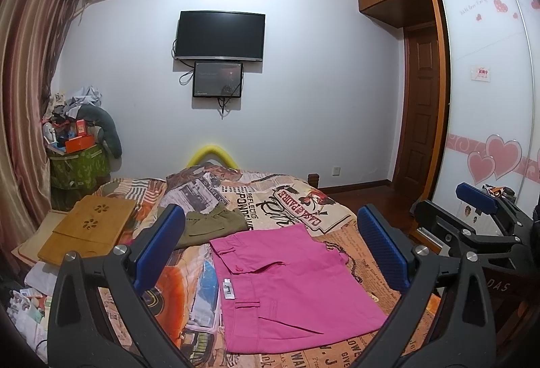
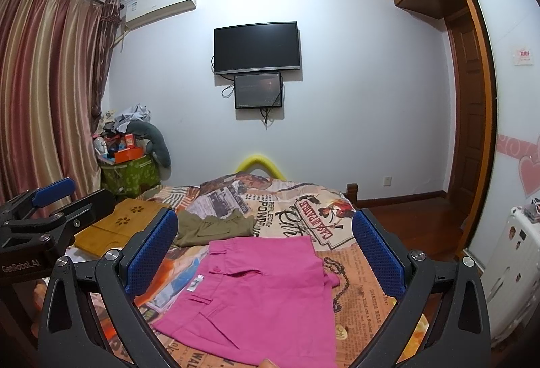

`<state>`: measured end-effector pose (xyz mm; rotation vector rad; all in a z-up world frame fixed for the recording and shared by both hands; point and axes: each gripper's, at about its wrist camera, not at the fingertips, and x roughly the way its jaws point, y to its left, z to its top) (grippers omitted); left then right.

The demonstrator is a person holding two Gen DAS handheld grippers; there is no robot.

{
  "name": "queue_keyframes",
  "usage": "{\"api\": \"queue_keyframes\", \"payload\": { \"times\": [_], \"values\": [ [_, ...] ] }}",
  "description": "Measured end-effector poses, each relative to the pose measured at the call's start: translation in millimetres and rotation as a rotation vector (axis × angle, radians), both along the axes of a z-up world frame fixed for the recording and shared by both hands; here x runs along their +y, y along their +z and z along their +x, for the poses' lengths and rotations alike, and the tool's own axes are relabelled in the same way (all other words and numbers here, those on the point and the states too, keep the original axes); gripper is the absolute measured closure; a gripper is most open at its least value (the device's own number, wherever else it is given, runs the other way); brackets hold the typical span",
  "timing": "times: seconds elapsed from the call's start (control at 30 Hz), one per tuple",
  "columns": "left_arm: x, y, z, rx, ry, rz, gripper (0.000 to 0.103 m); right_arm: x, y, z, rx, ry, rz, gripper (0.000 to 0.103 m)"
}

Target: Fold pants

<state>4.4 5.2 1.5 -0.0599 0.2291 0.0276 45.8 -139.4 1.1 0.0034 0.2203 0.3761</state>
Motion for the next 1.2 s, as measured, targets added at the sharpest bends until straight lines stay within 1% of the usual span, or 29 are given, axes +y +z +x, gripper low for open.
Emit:
{"api": "queue_keyframes", "payload": {
  "times": [0.27,0.43,0.57,0.63,0.8,0.97,1.07,1.13,1.2],
  "values": [
    [3,-6,10,0.029,0.006,-0.006,0.0,3,-6,8,0.022,0.001,-0.005,0.0],
    [11,-17,33,0.073,0.032,-0.002,0.0,3,-17,23,0.047,-0.014,-0.017,0.0],
    [18,-32,63,0.129,0.054,0.004,0.0,2,-30,40,0.075,-0.031,-0.038,0.0],
    [21,-41,80,0.159,0.064,0.003,0.0,-1,-36,47,0.084,-0.04,-0.046,0.0],
    [34,-68,126,0.247,0.091,-0.006,0.0,-5,-57,81,0.144,-0.048,-0.074,0.0],
    [50,-105,173,0.343,0.129,-0.013,0.0,-11,-86,117,0.226,-0.065,-0.129,0.0],
    [63,-130,199,0.418,0.128,-0.02,0.0,-16,-109,139,0.293,-0.07,-0.163,0.0],
    [70,-148,216,0.477,0.126,-0.021,0.0,-19,-118,151,0.342,-0.061,-0.169,0.0],
    [74,-162,227,0.518,0.11,-0.01,0.0,-24,-131,164,0.399,-0.055,-0.167,0.0]
  ]
}}
